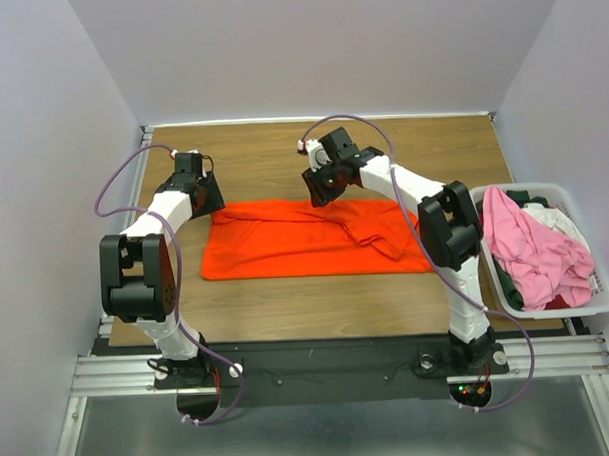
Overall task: Fold and stack the t-shirts
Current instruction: Fold the tshirt
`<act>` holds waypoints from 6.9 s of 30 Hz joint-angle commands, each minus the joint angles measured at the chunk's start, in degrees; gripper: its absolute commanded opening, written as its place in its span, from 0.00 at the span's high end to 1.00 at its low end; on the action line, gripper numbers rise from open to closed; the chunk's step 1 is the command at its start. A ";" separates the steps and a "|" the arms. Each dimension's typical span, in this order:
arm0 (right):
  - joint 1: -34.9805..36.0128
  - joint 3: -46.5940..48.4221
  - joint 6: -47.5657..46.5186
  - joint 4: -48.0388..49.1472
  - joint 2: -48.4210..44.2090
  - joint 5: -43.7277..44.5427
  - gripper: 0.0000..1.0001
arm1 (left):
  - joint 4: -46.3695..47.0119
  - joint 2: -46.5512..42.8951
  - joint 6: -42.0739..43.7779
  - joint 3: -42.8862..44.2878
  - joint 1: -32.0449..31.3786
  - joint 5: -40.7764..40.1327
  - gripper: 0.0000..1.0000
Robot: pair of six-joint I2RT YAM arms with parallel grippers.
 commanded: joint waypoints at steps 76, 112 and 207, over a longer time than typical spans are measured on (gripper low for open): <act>8.88 -12.00 0.04 6.17 -5.91 3.99 0.64 | -1.09 -0.65 -16.23 -7.54 0.22 2.30 0.48; 8.88 -15.07 0.30 6.96 -7.49 6.01 0.65 | -0.92 -4.78 -7.36 -4.64 0.30 -8.59 0.87; -2.21 -26.85 19.73 2.48 -23.84 13.56 0.57 | -2.15 -28.12 -6.22 -7.52 3.03 5.03 0.14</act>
